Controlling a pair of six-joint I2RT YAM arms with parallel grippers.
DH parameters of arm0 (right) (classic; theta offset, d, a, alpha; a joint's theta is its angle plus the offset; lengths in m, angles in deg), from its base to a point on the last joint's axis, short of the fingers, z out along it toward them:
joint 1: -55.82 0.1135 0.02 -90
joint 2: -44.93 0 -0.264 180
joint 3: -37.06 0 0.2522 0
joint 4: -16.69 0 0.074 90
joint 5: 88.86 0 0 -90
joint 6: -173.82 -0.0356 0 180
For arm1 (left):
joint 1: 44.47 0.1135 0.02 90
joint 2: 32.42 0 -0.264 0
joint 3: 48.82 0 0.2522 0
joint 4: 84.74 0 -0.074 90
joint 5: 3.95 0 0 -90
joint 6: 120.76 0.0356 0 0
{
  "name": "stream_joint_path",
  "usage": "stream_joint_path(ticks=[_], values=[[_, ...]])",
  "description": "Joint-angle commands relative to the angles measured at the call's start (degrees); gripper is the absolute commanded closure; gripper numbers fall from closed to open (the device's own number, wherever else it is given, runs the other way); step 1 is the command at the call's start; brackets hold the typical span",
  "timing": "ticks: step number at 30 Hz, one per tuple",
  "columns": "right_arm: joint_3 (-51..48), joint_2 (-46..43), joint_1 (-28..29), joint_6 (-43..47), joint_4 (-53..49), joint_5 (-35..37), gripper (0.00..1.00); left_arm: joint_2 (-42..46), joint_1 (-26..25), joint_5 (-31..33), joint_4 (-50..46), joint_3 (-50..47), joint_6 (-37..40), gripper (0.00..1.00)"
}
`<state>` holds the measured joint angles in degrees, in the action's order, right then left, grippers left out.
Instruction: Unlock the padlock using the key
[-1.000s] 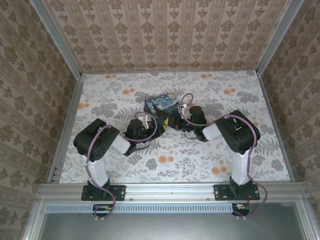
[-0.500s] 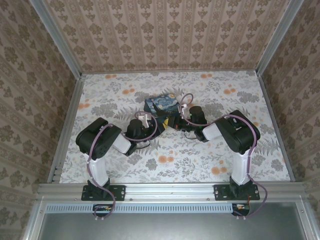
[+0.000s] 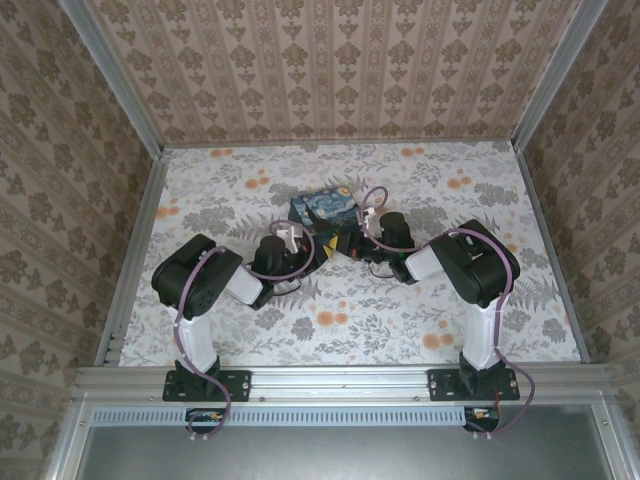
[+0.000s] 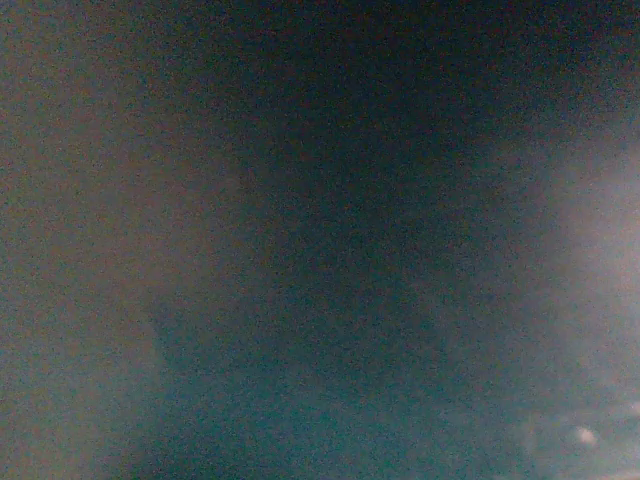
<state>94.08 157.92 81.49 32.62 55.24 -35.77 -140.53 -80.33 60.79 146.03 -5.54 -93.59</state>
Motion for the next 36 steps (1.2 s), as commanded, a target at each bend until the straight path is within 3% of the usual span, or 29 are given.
stream_joint_path(ticks=[1,4,10,14,17,19,26,31,36], values=[[-0.7,1.4,1.1,-1.2,0.3,-3.6,1.0,-0.4,-0.3,-0.8,-1.1,1.7,1.5,0.94],[-0.6,1.5,1.2,-1.1,0.0,-3.6,1.0,-0.3,-0.6,-0.8,-1.1,1.9,1.6,1.0],[-0.1,1.5,1.7,-0.4,-2.0,-3.0,1.0,3.0,-1.9,0.4,-7.0,2.8,4.8,1.0],[0.4,1.4,1.8,0.0,-4.4,-2.1,1.0,9.8,-4.7,4.9,-25.5,6.4,14.3,1.0],[0.8,1.5,2.0,0.0,-5.4,-1.4,1.0,14.5,-8.4,12.2,-43.3,11.8,23.7,1.0],[0.8,1.6,2.0,-0.3,-5.4,-1.2,1.0,15.7,-10.0,15.5,-49.9,14.2,27.2,1.0],[0.7,2.4,2.0,-1.5,-3.3,-1.9,1.0,14.9,-9.7,14.9,-47.2,12.9,25.1,1.0],[0.3,2.4,2.0,-2.5,-1.7,-2.9,1.0,13.7,-7.7,11.2,-40.0,10.0,20.1,0.66],[0.1,2.2,1.9,-3.1,-1.0,-3.1,1.0,13.7,-5.5,9.1,-33.1,6.2,15.7,0.55]])
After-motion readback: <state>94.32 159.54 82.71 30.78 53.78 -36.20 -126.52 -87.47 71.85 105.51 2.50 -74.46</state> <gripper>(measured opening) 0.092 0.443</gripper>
